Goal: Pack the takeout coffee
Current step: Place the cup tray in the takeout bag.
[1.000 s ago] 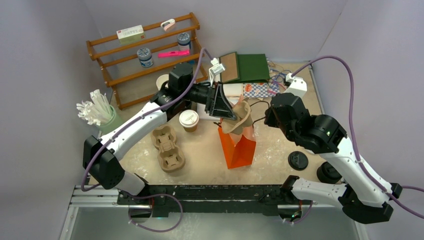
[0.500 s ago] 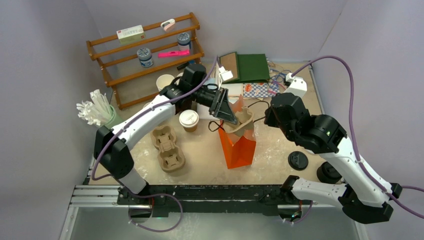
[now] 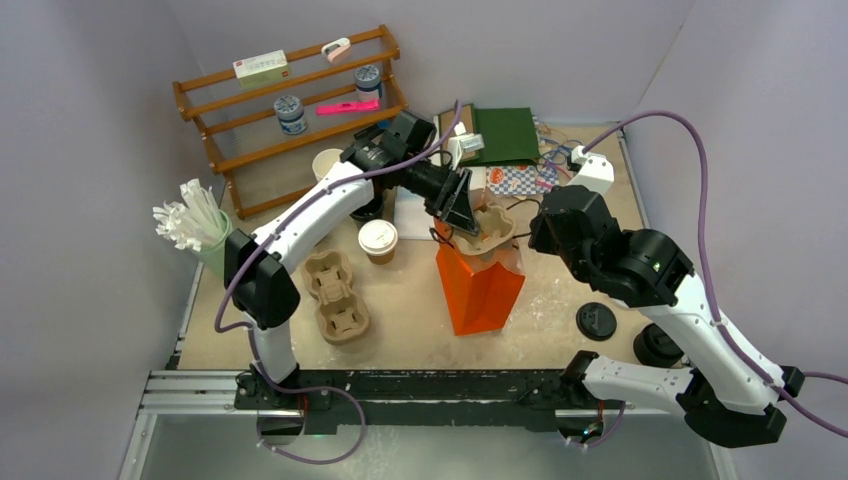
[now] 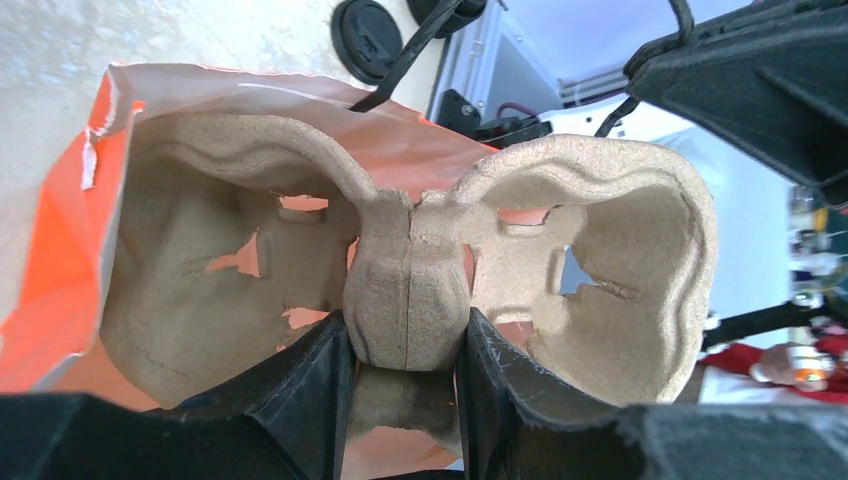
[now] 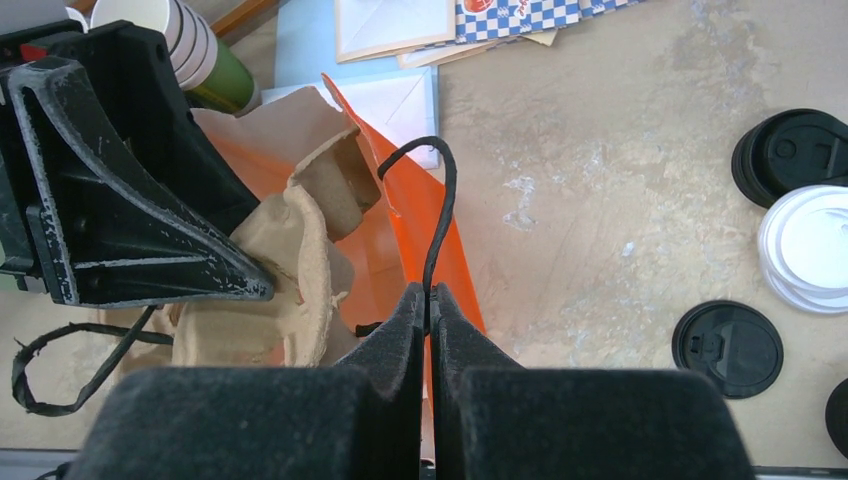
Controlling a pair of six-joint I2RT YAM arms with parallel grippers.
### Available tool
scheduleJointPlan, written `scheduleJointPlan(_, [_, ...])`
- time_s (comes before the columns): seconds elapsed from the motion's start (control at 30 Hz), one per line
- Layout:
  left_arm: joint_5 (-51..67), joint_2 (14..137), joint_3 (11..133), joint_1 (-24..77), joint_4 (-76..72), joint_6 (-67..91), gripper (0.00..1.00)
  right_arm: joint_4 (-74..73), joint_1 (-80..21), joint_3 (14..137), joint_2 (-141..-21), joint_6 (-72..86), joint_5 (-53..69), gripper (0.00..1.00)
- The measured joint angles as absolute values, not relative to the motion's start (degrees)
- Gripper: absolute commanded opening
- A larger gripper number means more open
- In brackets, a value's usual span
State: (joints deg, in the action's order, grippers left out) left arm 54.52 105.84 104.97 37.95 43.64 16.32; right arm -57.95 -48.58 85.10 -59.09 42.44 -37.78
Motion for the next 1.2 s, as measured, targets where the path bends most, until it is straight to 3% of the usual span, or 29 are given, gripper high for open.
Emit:
scheduleJointPlan(0.53, [36.05, 107.81, 110.5, 43.83, 55.72, 0.82, 0.32, -57.91, -48.58, 85.14, -59.09, 40.47, -36.36, 0.01])
scheduleJointPlan(1.2, [21.41, 104.71, 104.92, 46.92, 51.29, 0.38, 0.34, -57.45, -48.58, 87.68, -60.47, 37.17, -35.59, 0.01])
